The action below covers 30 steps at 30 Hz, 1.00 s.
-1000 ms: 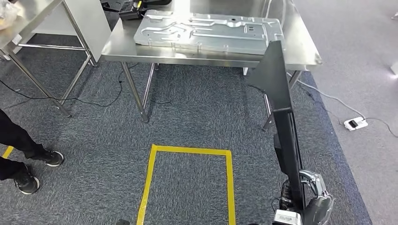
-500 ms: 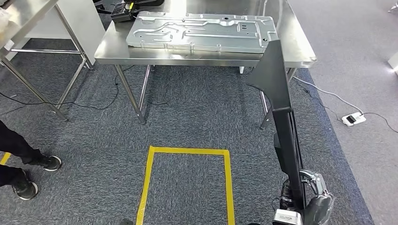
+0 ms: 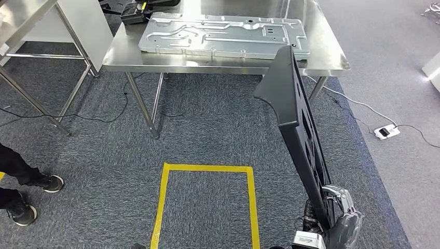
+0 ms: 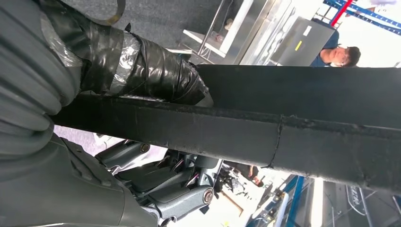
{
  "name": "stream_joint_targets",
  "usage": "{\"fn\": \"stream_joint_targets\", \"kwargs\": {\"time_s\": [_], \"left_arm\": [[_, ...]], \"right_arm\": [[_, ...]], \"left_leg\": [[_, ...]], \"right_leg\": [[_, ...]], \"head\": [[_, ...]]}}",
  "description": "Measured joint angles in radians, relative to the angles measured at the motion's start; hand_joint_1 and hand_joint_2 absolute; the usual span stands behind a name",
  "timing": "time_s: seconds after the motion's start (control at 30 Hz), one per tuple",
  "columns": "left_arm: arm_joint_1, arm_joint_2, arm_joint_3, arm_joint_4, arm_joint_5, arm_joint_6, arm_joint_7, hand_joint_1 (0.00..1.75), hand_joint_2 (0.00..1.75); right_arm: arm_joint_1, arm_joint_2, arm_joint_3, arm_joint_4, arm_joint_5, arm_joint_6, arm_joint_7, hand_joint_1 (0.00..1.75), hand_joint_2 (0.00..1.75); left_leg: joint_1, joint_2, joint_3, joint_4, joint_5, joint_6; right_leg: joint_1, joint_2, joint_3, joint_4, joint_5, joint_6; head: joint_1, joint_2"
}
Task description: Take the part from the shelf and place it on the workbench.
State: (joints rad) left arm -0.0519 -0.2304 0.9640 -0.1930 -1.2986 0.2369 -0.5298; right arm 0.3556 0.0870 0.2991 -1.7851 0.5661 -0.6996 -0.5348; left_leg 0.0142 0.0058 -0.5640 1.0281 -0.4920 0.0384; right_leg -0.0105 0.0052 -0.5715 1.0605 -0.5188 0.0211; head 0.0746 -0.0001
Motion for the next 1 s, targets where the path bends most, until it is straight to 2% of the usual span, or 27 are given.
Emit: {"fn": "stream_joint_targets", "kwargs": {"time_s": [0.03, 0.1, 0.13, 0.17, 0.2, 0.27, 0.3, 0.33, 0.4, 0.47, 0.5, 0.57, 0.63, 0.67, 0.7, 0.73, 0.77, 0.8, 0.83, 0.9, 1.0], "left_arm": [[-0.001, 0.000, 0.000, 0.000, 0.000, 0.000, 0.000, 0.00, 1.75], [-0.001, 0.000, 0.000, 0.000, 0.000, 0.000, 0.000, 0.00, 1.75], [-0.001, 0.000, 0.000, 0.000, -0.001, 0.000, 0.000, 0.00, 1.75], [0.000, 0.000, 0.000, 0.000, -0.001, 0.000, 0.000, 0.00, 1.75], [0.000, 0.000, 0.000, 0.000, -0.001, 0.000, 0.000, 0.00, 1.75], [0.000, 0.000, 0.000, 0.000, -0.001, 0.000, 0.000, 0.00, 1.75], [0.000, 0.000, 0.000, 0.000, -0.002, 0.000, 0.000, 0.00, 1.75], [-0.001, 0.000, 0.000, 0.000, -0.002, 0.000, 0.000, 0.00, 1.75], [-0.002, 0.000, 0.000, 0.000, -0.004, 0.000, 0.000, 0.00, 1.75], [-0.003, 0.000, 0.000, 0.000, -0.005, 0.000, 0.000, 0.00, 1.75], [-0.003, 0.000, 0.000, 0.000, -0.006, 0.000, 0.000, 0.00, 1.75], [-0.003, 0.000, 0.000, 0.000, -0.007, 0.000, 0.000, 0.00, 1.75], [-0.002, 0.000, 0.000, 0.000, -0.008, 0.000, 0.000, 0.00, 1.75], [0.000, 0.000, 0.000, 0.000, -0.009, 0.000, 0.000, 0.00, 1.75], [0.000, 0.001, 0.000, 0.000, -0.010, 0.000, 0.000, 0.00, 1.75], [0.001, 0.001, 0.000, 0.000, -0.011, 0.000, 0.000, 0.00, 1.75], [0.000, 0.001, 0.000, 0.000, -0.011, 0.000, 0.000, 0.00, 1.75], [0.000, 0.002, 0.000, 0.000, -0.012, -0.001, 0.000, 0.00, 1.75], [-0.002, 0.002, 0.000, 0.000, -0.013, -0.001, 0.000, 0.00, 1.75], [-0.003, 0.002, -0.001, 0.000, -0.016, -0.003, -0.001, 0.00, 1.75], [-0.002, 0.002, -0.001, 0.000, -0.021, -0.003, -0.002, 0.00, 1.75]], "right_arm": [[-0.001, 0.000, 0.000, 0.000, 0.000, 0.000, 0.000, 1.75, 1.75], [-0.002, -0.001, 0.001, 0.001, -0.002, 0.000, 0.002, 1.75, 1.75], [-0.002, -0.003, 0.001, 0.002, -0.002, 0.000, 0.003, 1.75, 1.75], [-0.001, -0.004, 0.002, 0.003, -0.003, 0.000, 0.003, 1.75, 1.75], [-0.001, -0.005, 0.002, 0.003, -0.003, 0.000, 0.004, 1.75, 1.75], [-0.002, -0.007, 0.003, 0.003, -0.003, 0.000, 0.004, 1.75, 1.75], [-0.003, -0.008, 0.004, 0.003, -0.003, 0.000, 0.004, 1.75, 1.75], [-0.004, -0.008, 0.006, 0.003, -0.002, 0.000, 0.004, 1.75, 1.75], [-0.006, -0.009, 0.010, 0.004, -0.001, 0.000, 0.004, 1.75, 1.75], [-0.007, -0.011, 0.014, 0.004, 0.001, 0.000, 0.004, 1.75, 1.75], [-0.009, -0.011, 0.017, 0.004, 0.003, 0.000, 0.003, 1.75, 1.75], [-0.015, -0.012, 0.023, 0.004, 0.010, 0.000, 0.003, 1.75, 1.75], [-0.021, -0.014, 0.026, 0.004, 0.021, 0.000, 0.002, 1.75, 1.75], [-0.022, -0.015, 0.027, 0.004, 0.027, 0.000, 0.001, 1.75, 1.75], [-0.023, -0.016, 0.028, 0.004, 0.032, 0.000, 0.001, 1.75, 1.75], [-0.024, -0.017, 0.028, 0.003, 0.037, 0.000, 0.000, 1.75, 1.75], [-0.026, -0.018, 0.029, 0.002, 0.041, 0.000, -0.001, 1.75, 1.75], [-0.028, -0.018, 0.029, 0.001, 0.045, 0.000, -0.002, 1.75, 1.75], [-0.030, -0.018, 0.029, 0.000, 0.048, 0.000, -0.002, 1.75, 1.75], [-0.035, -0.020, 0.031, -0.005, 0.055, 0.000, -0.003, 1.75, 1.75], [-0.041, -0.024, 0.034, -0.013, 0.067, 0.000, -0.005, 1.75, 1.75]], "left_leg": [[0.002, 0.001, 0.003, -0.003, 0.001, 0.005], [0.000, 0.002, 0.005, -0.003, -0.002, 0.012], [-0.001, 0.002, 0.006, -0.003, -0.004, 0.013], [-0.002, 0.002, 0.009, -0.003, -0.006, 0.013], [-0.003, 0.002, 0.013, -0.003, -0.009, 0.012], [-0.003, 0.000, 0.023, -0.003, -0.017, 0.008], [-0.005, 0.000, 0.028, -0.003, -0.021, 0.005], [-0.006, 0.000, 0.030, -0.003, -0.024, 0.000], [-0.008, 0.002, 0.031, -0.007, -0.026, -0.010], [-0.008, 0.003, 0.033, -0.005, -0.032, -0.021], [-0.007, 0.002, 0.027, 0.013, -0.044, -0.025], [-0.006, 0.001, -0.017, 0.106, -0.091, -0.032], [-0.004, 0.001, -0.087, 0.228, -0.133, -0.037], [-0.003, 0.001, -0.109, 0.258, -0.131, -0.039], [-0.002, 0.001, -0.114, 0.252, -0.108, -0.040], [-0.001, 0.001, -0.101, 0.210, -0.070, -0.040], [-0.001, 0.001, -0.078, 0.145, -0.029, -0.038], [-0.002, 0.000, -0.054, 0.085, -0.002, -0.035], [-0.003, 0.000, -0.035, 0.043, 0.012, -0.031], [-0.008, -0.002, -0.023, 0.017, 0.007, -0.022], [-0.004, -0.002, -0.013, 0.002, 0.009, -0.003]], "right_leg": [[-0.002, -0.001, -0.020, 0.043, -0.024, 0.004], [-0.003, -0.001, -0.085, 0.171, -0.079, 0.010], [-0.004, -0.001, -0.116, 0.223, -0.092, 0.012], [-0.004, -0.001, -0.131, 0.242, -0.086, 0.012], [-0.004, -0.001, -0.127, 0.223, -0.060, 0.010], [-0.001, -0.003, -0.073, 0.099, 0.015, 0.001], [0.002, -0.004, -0.045, 0.038, 0.038, -0.005], [0.005, -0.005, -0.027, -0.002, 0.048, -0.010], [0.011, -0.004, -0.019, -0.024, 0.044, -0.017], [0.005, -0.002, -0.012, -0.035, 0.046, -0.027], [0.002, -0.003, -0.006, -0.042, 0.047, -0.032], [0.000, -0.005, 0.005, -0.051, 0.046, -0.042], [0.001, -0.005, 0.010, -0.050, 0.040, -0.049], [0.002, -0.004, 0.013, -0.049, 0.037, -0.050], [0.001, -0.002, 0.016, -0.047, 0.033, -0.049], [0.001, 0.000, 0.021, -0.044, 0.028, -0.047], [0.001, 0.001, 0.025, -0.041, 0.022, -0.044], [0.003, 0.002, 0.028, -0.036, 0.015, -0.039], [0.004, 0.003, 0.029, -0.033, 0.010, -0.034], [0.007, 0.003, 0.028, -0.031, 0.005, -0.022], [0.004, 0.001, 0.027, -0.018, -0.008, -0.007]], "head": [[0.000, 0.000], [0.000, 0.000], [0.000, 0.000], [0.000, 0.000], [0.000, 0.000], [0.000, 0.000], [0.000, 0.000], [0.000, 0.000], [0.000, 0.000], [0.000, 0.000], [0.000, 0.000], [-0.001, 0.000], [-0.001, 0.000], [-0.001, 0.000], [-0.001, 0.000], [-0.001, 0.000], [-0.001, 0.000], [-0.001, 0.000], [-0.001, 0.000], [-0.001, 0.000], [0.000, 0.000]]}}
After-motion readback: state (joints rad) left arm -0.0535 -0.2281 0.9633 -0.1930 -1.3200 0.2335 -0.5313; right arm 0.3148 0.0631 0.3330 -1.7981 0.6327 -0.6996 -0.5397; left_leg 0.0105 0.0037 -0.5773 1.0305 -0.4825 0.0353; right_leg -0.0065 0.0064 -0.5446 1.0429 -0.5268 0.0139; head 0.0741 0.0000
